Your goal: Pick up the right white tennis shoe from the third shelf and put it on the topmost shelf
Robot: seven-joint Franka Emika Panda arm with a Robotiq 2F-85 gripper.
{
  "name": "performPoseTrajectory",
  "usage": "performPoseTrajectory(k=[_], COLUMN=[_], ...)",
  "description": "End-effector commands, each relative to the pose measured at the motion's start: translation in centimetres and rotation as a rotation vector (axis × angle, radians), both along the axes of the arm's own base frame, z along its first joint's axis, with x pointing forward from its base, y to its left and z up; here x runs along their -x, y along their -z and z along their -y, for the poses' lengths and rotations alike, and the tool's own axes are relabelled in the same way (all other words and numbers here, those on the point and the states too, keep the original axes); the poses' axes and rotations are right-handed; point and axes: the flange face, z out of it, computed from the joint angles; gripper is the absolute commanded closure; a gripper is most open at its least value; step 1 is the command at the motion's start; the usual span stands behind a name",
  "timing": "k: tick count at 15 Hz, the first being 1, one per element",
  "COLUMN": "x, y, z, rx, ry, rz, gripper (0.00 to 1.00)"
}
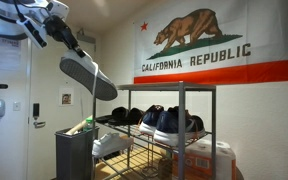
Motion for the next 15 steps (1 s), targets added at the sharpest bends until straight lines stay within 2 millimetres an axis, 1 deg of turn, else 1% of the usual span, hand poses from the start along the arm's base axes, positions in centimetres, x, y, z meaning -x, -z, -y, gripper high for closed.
performPoseTrajectory(k=[1, 7, 9, 10, 11, 12, 14, 15], x=[-0.2, 0.3, 0.0, -0.5, -1.1, -1.9, -3.8, -5.0], y=[-4.2, -9.2, -10.6, -11.0, -11.2, -10.9, -9.5, -8.3], z=[0.0, 0.3, 0.3, 0.2, 0.1, -0.1, -0.6, -0.8], rx=[0.031, 0.032, 0.029, 0.026, 0.023, 0.018, 0.008, 0.0], ry=[0.023, 0.08, 0.08, 0.075, 0.07, 0.059, 0.037, 0.024], rz=[-0.001, 0.026, 0.056, 0.07, 0.079, 0.087, 0.086, 0.08], gripper=[0.98, 0.98, 0.98, 0.98, 0.98, 0.98, 0.98, 0.98])
